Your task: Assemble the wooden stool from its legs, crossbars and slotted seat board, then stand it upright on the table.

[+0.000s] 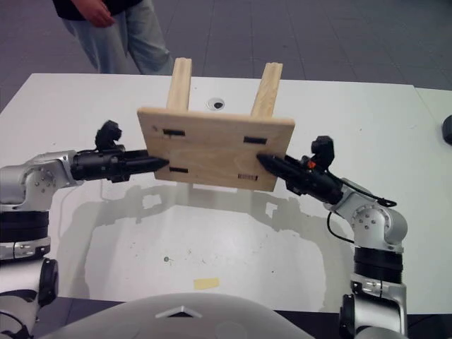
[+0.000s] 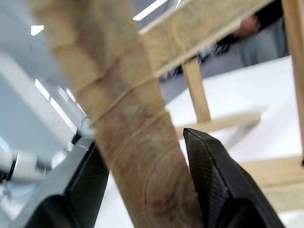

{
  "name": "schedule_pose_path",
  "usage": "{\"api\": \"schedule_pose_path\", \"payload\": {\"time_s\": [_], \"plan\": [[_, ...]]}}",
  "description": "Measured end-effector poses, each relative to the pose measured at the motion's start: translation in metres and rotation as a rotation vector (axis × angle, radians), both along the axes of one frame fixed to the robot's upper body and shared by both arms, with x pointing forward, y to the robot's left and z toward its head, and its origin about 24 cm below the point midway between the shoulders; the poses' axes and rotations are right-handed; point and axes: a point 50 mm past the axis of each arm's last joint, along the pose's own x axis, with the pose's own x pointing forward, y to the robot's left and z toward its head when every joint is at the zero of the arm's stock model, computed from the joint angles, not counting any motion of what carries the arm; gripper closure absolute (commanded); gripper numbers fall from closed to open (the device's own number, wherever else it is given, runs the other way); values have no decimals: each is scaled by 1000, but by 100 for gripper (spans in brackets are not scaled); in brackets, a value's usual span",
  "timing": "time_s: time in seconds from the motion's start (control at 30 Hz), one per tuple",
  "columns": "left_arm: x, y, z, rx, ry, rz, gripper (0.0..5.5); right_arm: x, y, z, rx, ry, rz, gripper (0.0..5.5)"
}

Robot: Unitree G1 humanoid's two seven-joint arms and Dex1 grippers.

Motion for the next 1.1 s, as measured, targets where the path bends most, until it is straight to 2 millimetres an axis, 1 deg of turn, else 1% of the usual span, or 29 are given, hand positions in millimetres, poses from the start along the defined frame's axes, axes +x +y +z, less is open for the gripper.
{"api": "schedule_pose_path", "payload": {"time_s": [0.13,0.3,0.33,0.4,0.47,0.53,0.57,0.6,0.63,0.67,0.73,0.77,0.87,0.97,1.03,1.07,1.1], "plan": [[8,-9,17,-143,21,153,320,3,6,14,185,29,-159,356],[25,-23,35,-273,55,341,341,13,15,30,341,87,-292,405],[30,-26,40,-289,65,391,349,18,17,34,362,105,-326,373],[38,-32,47,-311,97,476,358,29,19,41,377,152,-400,347],[44,-37,52,-331,136,531,371,40,13,44,367,202,-500,308],[51,-43,56,-347,178,578,381,49,2,39,356,256,-613,280],[53,-45,58,-355,189,594,389,52,-3,34,339,282,-661,256],[57,-46,60,-369,206,618,394,53,-11,26,332,321,-725,244],[59,-46,61,-374,213,633,360,53,-15,22,329,333,-754,228],[63,-48,62,-382,227,647,355,52,-19,19,330,339,-777,219],[72,-52,61,-388,261,652,320,50,-21,17,332,335,-805,186],[77,-54,60,-388,281,649,311,49,-19,14,327,336,-809,178],[91,-55,58,-389,321,655,258,46,-10,3,314,363,-803,127],[101,-49,63,-385,318,681,214,42,0,-4,305,372,-800,84],[103,-43,65,-371,306,698,184,40,4,-7,304,377,-808,56],[102,-40,67,-366,293,701,159,39,5,-7,308,376,-810,32],[101,-36,69,-363,271,708,152,39,7,-7,311,372,-809,25]]}}
